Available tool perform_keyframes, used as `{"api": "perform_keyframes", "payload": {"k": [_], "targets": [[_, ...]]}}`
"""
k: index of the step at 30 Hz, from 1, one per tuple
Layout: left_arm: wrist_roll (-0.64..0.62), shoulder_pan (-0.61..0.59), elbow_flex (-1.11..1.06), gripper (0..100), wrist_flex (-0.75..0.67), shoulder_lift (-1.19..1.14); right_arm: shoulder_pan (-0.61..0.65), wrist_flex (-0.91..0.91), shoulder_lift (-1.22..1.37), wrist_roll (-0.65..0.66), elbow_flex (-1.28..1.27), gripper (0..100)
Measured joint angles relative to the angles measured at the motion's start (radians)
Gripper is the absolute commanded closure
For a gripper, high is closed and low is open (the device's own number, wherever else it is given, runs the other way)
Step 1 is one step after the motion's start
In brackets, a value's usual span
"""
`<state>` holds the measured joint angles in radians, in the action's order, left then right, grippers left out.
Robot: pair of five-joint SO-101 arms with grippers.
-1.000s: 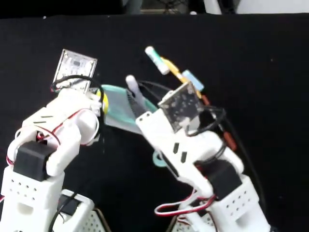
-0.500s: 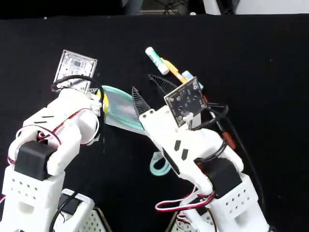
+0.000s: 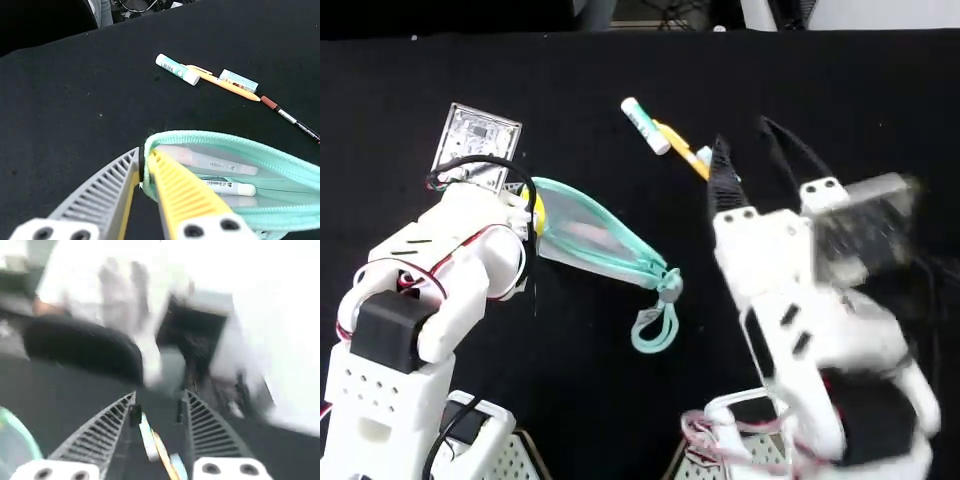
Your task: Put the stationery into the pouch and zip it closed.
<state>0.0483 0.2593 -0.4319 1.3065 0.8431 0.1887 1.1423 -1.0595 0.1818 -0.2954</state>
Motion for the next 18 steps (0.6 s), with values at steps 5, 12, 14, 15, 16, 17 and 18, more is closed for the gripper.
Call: {"api": "perform_keyframes", "payload": {"k": [5, 12, 14, 15, 16, 17, 18], "targets": [[0.000, 0.000, 0.000, 97, 0.000, 0.000, -0.157, 0.091, 0.245, 0.109, -0.048, 85.1], [0.000, 0.000, 0.000, 97, 0.000, 0.000, -0.342, 0.018, 0.664, 0.253, -0.063, 78.3], [0.000, 0.000, 0.000, 97, 0.000, 0.000, -0.348, -0.011, 0.781, 0.324, -0.063, 78.3], [0.000, 0.000, 0.000, 97, 0.000, 0.000, -0.350, -0.031, 0.833, 0.350, -0.063, 78.3], [0.000, 0.000, 0.000, 97, 0.000, 0.000, -0.351, -0.051, 0.876, 0.370, -0.063, 78.3], [0.000, 0.000, 0.000, 97, 0.000, 0.000, -0.351, -0.068, 0.913, 0.390, -0.063, 78.3], [0.000, 0.000, 0.000, 97, 0.000, 0.000, -0.351, -0.083, 0.947, 0.408, -0.063, 78.3]]}}
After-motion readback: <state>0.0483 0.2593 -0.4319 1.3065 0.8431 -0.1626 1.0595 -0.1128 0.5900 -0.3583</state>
